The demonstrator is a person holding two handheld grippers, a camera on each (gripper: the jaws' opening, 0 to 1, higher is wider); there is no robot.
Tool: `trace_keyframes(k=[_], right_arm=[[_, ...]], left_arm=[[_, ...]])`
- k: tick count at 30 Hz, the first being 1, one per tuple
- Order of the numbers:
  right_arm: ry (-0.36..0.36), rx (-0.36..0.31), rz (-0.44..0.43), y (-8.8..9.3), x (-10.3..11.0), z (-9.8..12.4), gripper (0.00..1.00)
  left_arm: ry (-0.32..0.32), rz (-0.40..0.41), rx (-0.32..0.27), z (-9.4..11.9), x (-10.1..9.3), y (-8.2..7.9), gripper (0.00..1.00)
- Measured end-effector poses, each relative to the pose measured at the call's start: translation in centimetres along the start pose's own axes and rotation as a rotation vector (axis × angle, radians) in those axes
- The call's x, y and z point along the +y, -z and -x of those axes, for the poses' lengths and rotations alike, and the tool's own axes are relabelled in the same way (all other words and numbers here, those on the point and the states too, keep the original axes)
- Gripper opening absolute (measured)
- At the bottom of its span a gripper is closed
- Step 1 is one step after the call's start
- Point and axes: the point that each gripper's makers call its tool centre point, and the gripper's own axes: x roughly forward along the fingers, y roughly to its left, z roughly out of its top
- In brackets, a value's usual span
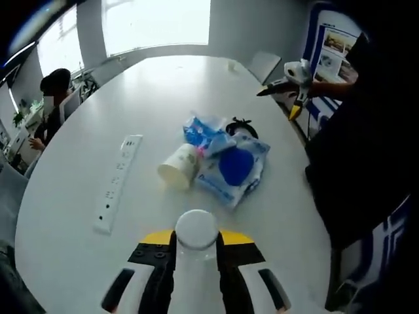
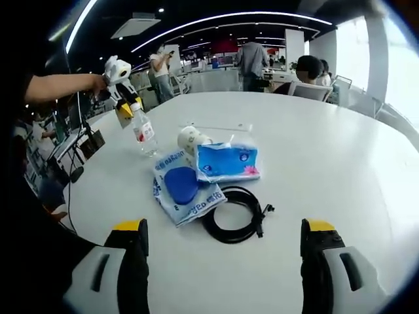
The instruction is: Arrange the tabletop items into an orderly group along one side of the table until the central work area is clear of visible clutter.
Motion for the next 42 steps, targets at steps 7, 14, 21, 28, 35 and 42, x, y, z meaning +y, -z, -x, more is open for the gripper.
trace_keyframes(k=[7, 14, 21, 28, 35, 42], right_arm=[[-0.002, -0.008, -0.002, -0.1, 0.0, 0.2, 0.93], [-0.019, -0.009, 0.013, -0.3, 0.4, 0.1, 0.93], [-0.038, -0.002, 0.034, -0.6, 0.7, -0.3, 0.93], [-0.062, -0.004, 0.062, -1.3, 1.2, -0.7, 0.93], [-0.084, -0.010, 0.084, -2.2, 1.5, -1.1, 0.93], [-0.097, -0.016, 0.090, -2.8, 1.4, -1.5, 0.94]], left_arm=[[-0.041, 0.023, -0.028, 0.9, 0.5, -0.7, 0.28], [-0.132, 0.116, -0.110, 2.9, 1.2, -1.2, 0.35], [-0.212, 0.160, -0.168, 4.7, 0.8, -1.3, 0.40], [-0.291, 0.270, -0.232, 6.0, -0.7, -0.5, 0.40], [-0.342, 0.348, -0.273, 6.8, -3.2, 0.1, 0.46], [-0.403, 0.415, -0.305, 6.5, -5.8, 0.3, 0.56]])
